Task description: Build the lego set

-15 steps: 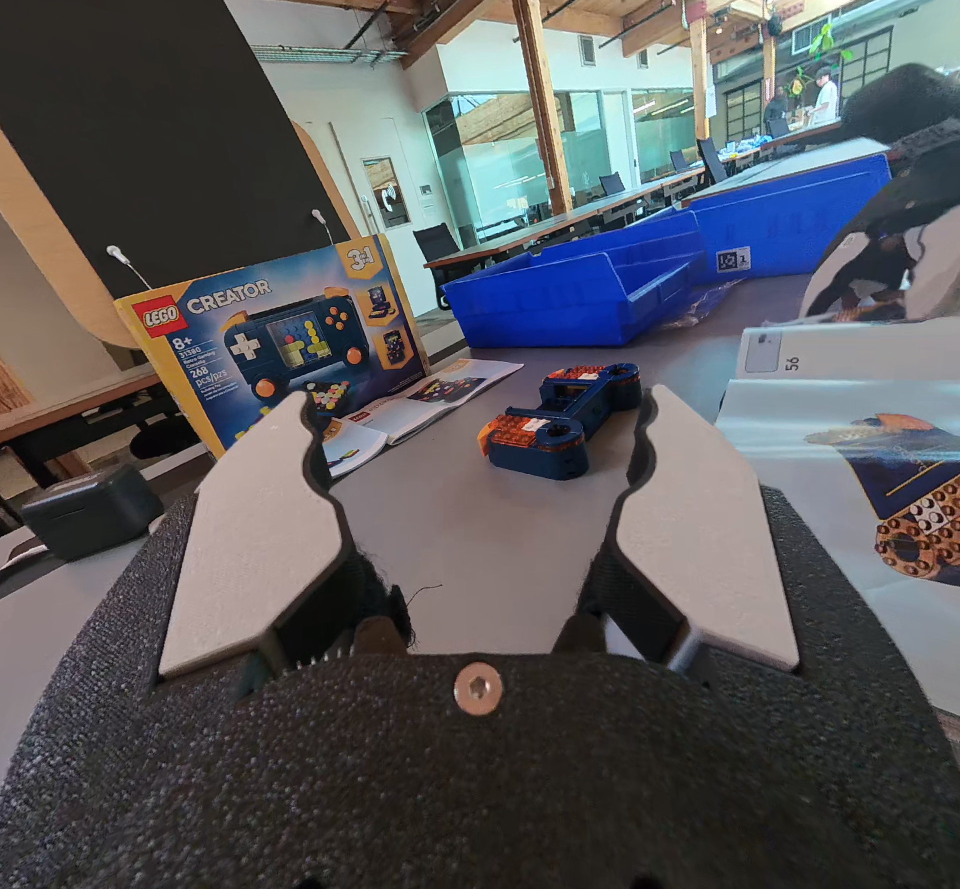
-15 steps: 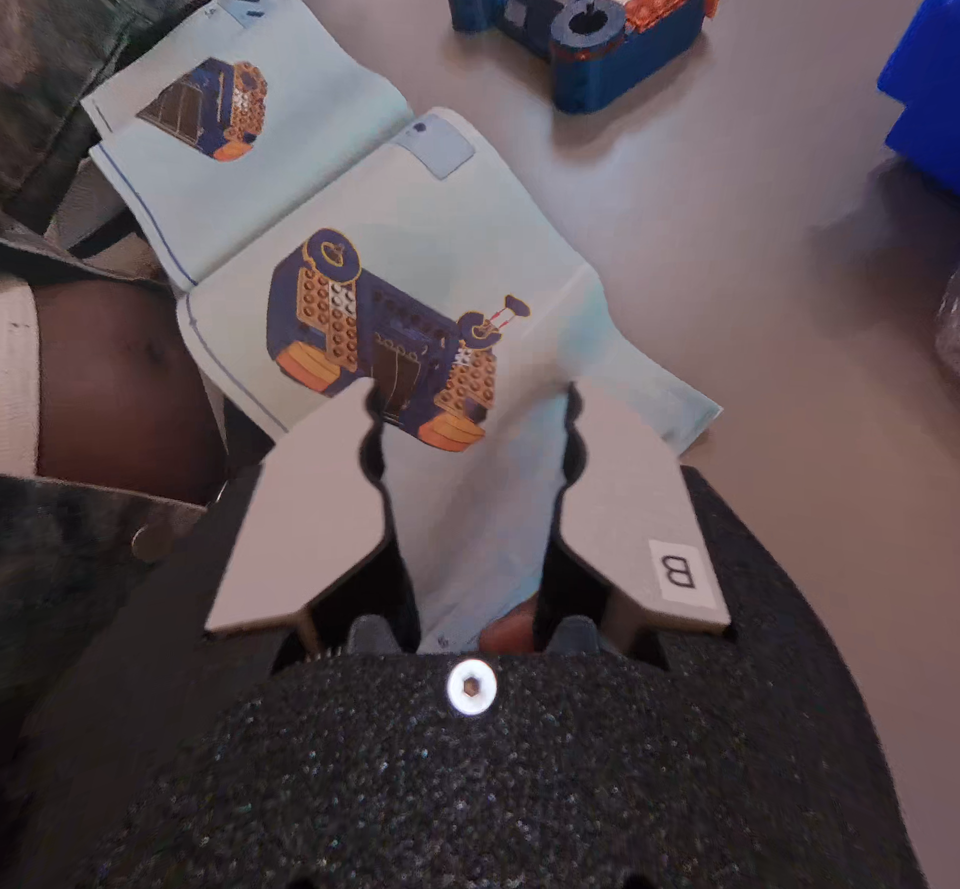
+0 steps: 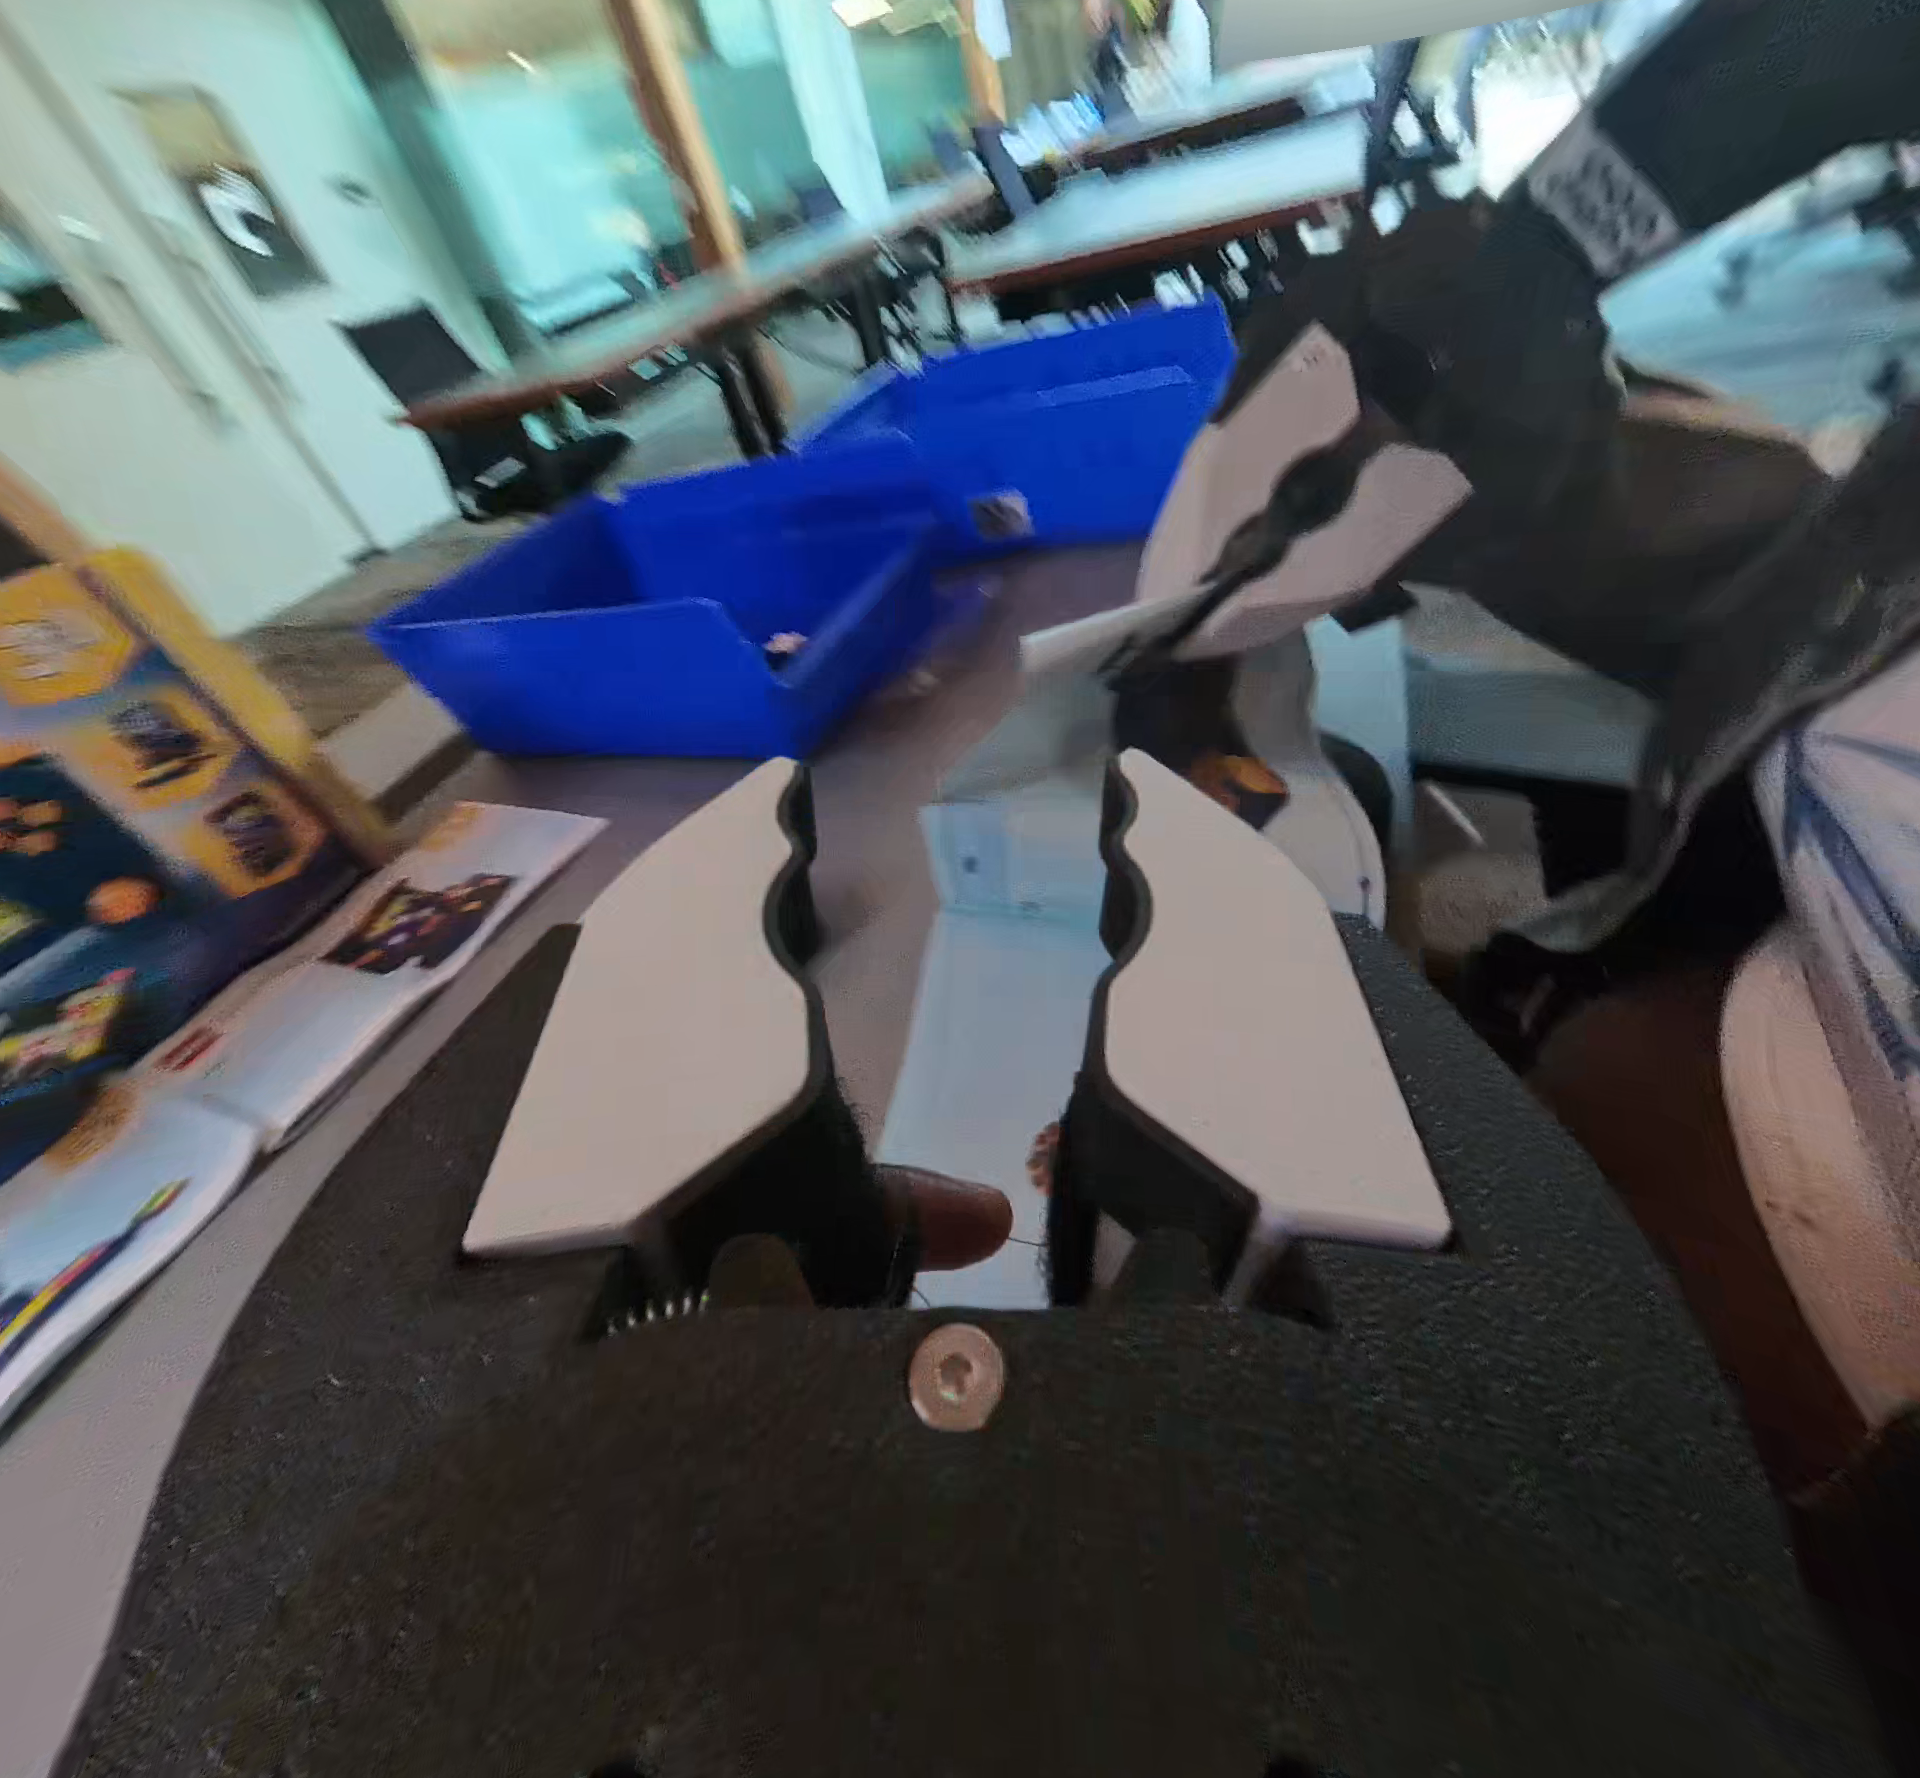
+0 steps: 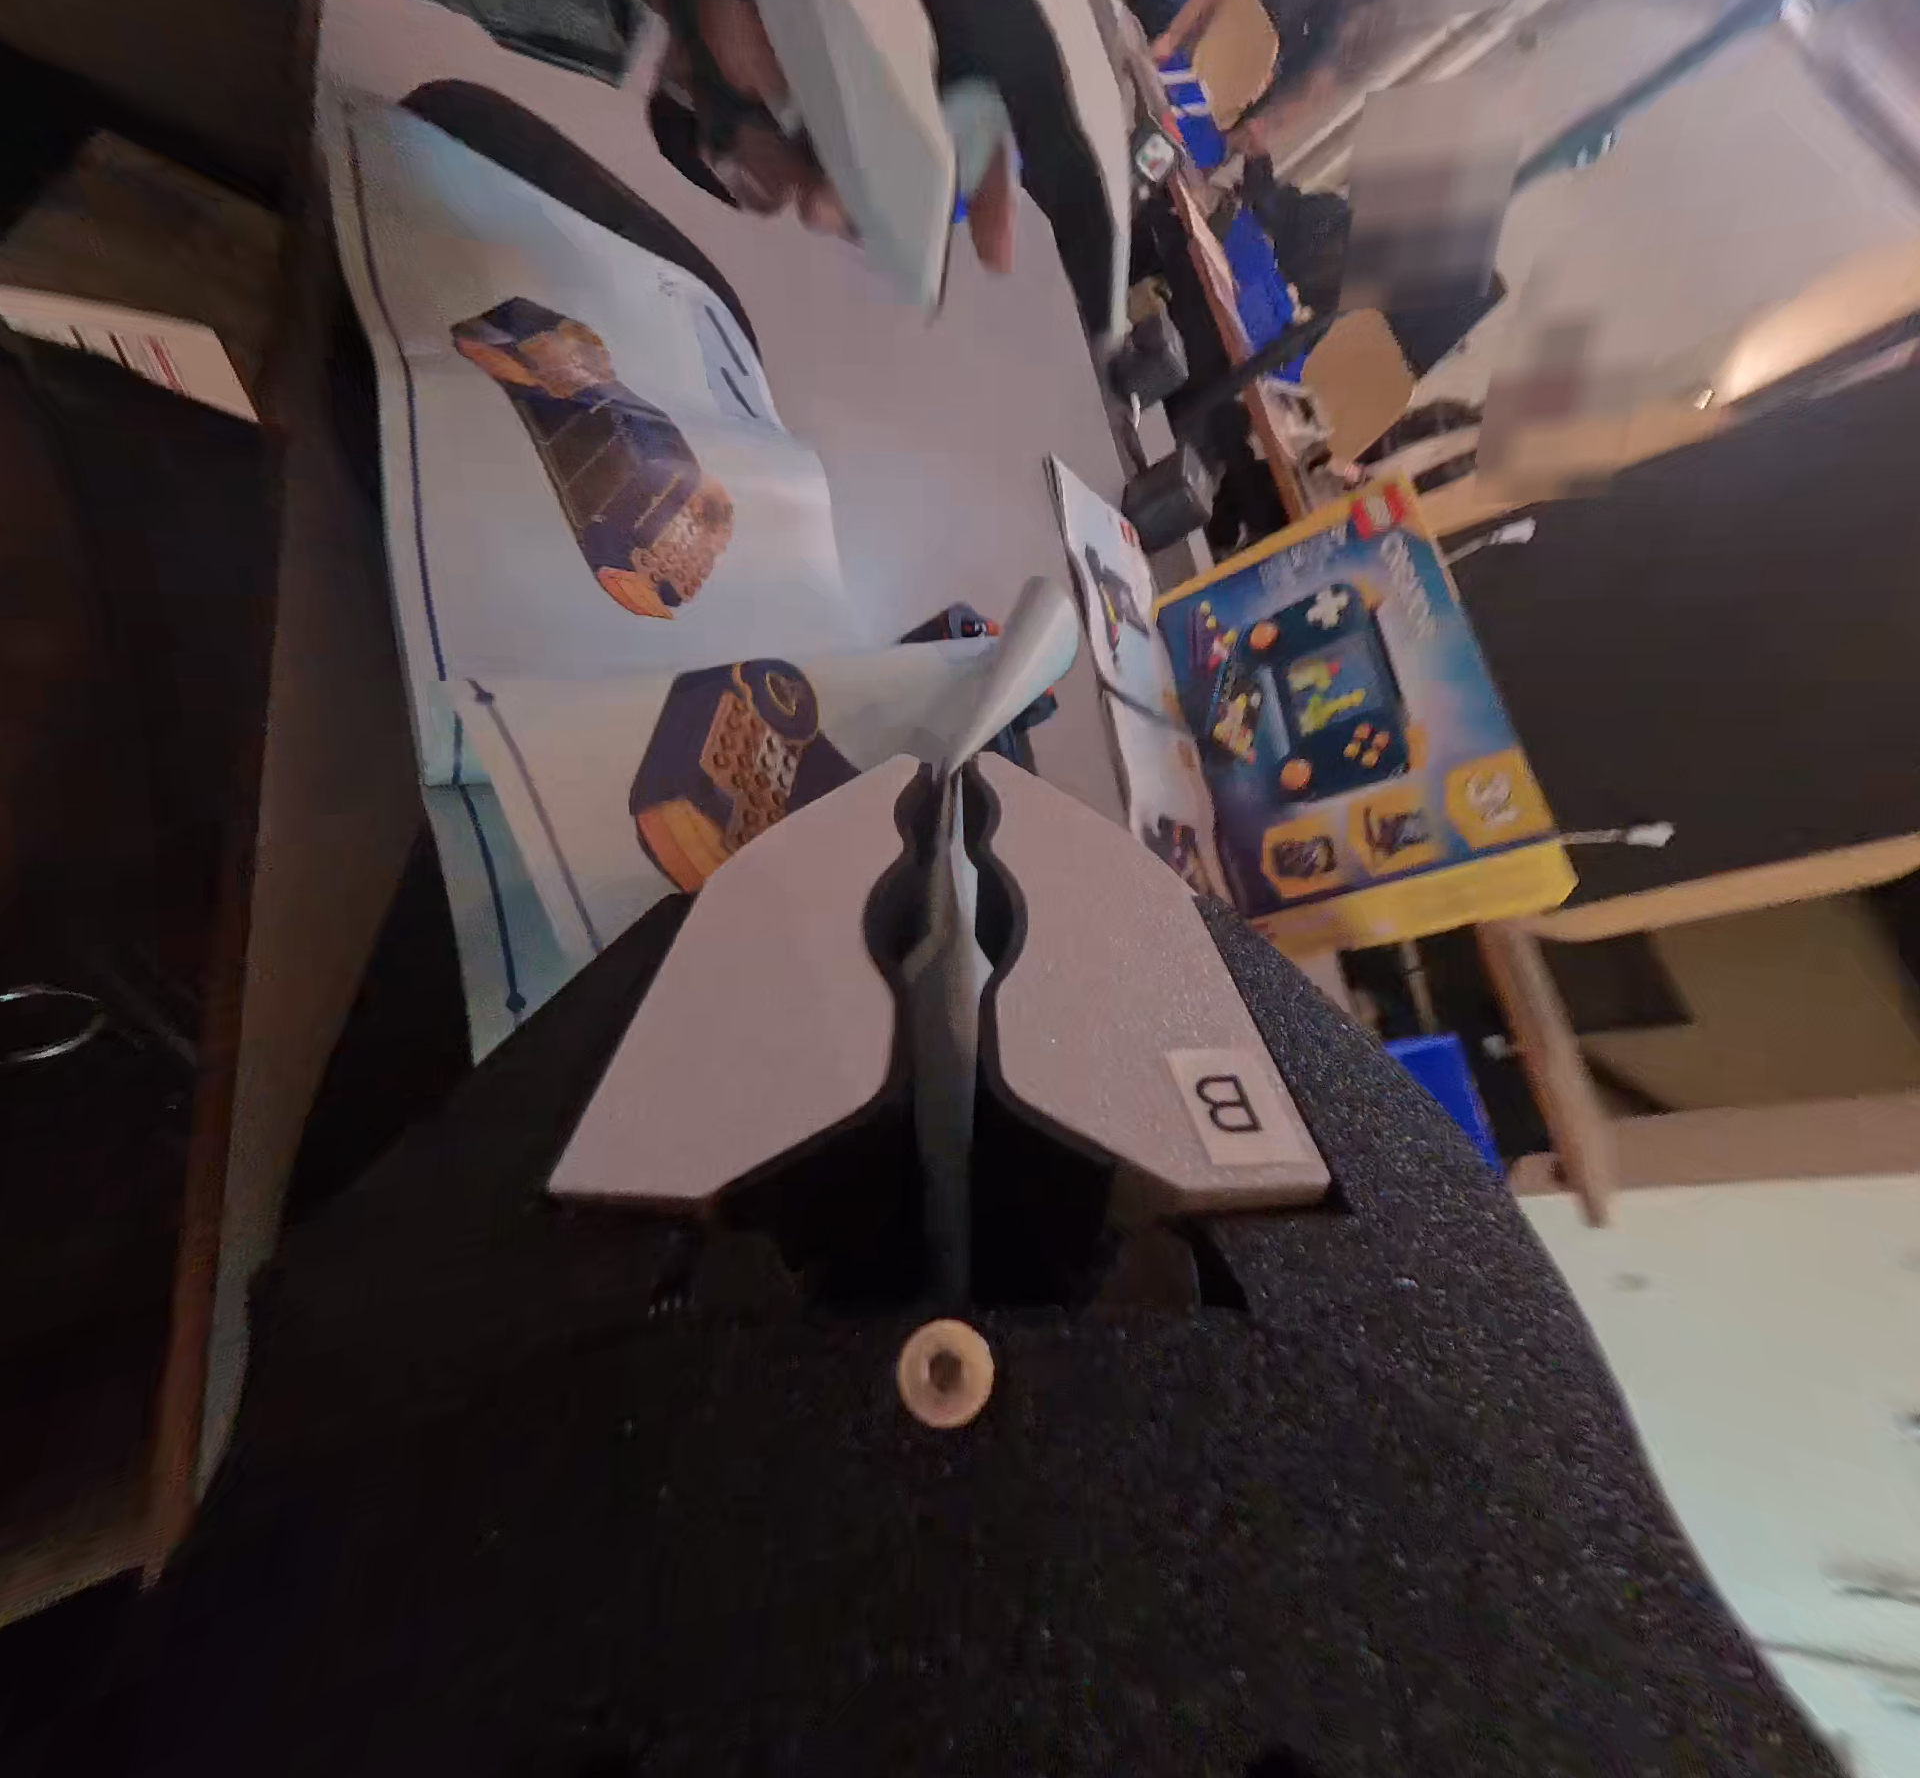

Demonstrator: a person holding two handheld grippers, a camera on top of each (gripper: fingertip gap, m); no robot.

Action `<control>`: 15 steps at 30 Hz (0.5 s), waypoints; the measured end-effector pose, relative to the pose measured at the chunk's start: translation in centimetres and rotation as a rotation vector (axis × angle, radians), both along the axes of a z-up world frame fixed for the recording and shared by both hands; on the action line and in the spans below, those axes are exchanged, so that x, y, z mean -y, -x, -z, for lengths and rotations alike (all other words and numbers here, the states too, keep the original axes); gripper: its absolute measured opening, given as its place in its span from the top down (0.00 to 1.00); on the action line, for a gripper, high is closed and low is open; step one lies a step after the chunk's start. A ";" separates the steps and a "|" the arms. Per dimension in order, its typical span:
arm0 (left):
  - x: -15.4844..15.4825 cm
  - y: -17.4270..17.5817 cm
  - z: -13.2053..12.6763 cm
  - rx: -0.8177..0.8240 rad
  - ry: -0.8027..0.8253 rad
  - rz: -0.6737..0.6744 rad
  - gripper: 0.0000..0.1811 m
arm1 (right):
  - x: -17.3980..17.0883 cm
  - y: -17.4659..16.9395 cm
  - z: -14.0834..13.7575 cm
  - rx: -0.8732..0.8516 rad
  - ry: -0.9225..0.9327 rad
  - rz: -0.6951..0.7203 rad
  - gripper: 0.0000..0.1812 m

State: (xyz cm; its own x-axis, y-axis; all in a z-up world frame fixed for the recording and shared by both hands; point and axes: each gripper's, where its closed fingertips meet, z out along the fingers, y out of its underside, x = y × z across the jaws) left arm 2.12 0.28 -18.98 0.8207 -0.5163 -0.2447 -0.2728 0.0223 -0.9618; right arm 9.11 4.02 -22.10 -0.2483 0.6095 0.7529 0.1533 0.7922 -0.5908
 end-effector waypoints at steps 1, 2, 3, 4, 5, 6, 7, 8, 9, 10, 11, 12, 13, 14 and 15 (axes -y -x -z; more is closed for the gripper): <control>-0.6 -1.6 1.1 -0.072 0.031 0.043 0.70 | 0.8 0.3 0.1 0.007 -0.054 -0.015 0.98; -1.2 -2.8 1.9 -0.151 0.026 0.077 0.71 | 1.5 0.6 0.4 0.023 -0.077 -0.024 0.97; -1.6 -3.8 2.7 -0.239 0.002 0.113 0.71 | 2.1 0.8 0.6 0.037 -0.081 -0.040 0.97; -2.0 -4.4 3.3 -0.318 -0.029 0.132 0.74 | 2.7 1.0 0.6 0.035 -0.072 -0.061 0.97; -2.5 -4.4 3.8 -0.378 -0.047 0.126 0.77 | 3.3 1.2 0.5 0.022 -0.053 -0.089 0.96; -2.7 -4.3 4.5 -0.422 -0.034 0.126 0.84 | 3.9 1.2 0.0 -0.003 -0.022 -0.114 0.95; -2.8 -4.1 4.9 -0.440 -0.014 0.125 0.88 | 4.3 1.2 -0.7 -0.040 0.033 -0.134 0.92; -2.7 -3.8 5.0 -0.431 -0.006 0.122 0.93 | 4.4 1.0 -1.9 -0.092 0.105 -0.149 0.87; -2.4 -3.4 4.8 -0.406 -0.014 0.123 0.95 | 4.1 0.6 -3.4 -0.157 0.195 -0.156 0.82; -2.0 -3.0 4.4 -0.373 -0.038 0.126 0.95 | 3.5 0.0 -4.8 -0.218 0.302 -0.161 0.80; -1.7 -2.3 3.9 -0.331 -0.062 0.115 0.96 | 2.5 -0.7 -5.9 -0.260 0.415 -0.164 0.80; -1.3 -1.4 3.5 -0.294 -0.076 0.100 0.96 | 1.4 -1.3 -6.3 -0.275 0.522 -0.160 0.83; -0.8 -0.6 3.2 -0.269 -0.089 0.092 0.96 | 0.2 -1.7 -5.9 -0.252 0.610 -0.139 0.90; -0.3 0.2 3.0 -0.254 -0.106 0.087 0.96 | -0.7 -1.8 -4.5 -0.184 0.657 -0.116 0.98; 0.2 0.9 3.0 -0.244 -0.118 0.081 0.95 | -1.1 -1.6 -2.6 -0.087 0.670 -0.098 1.00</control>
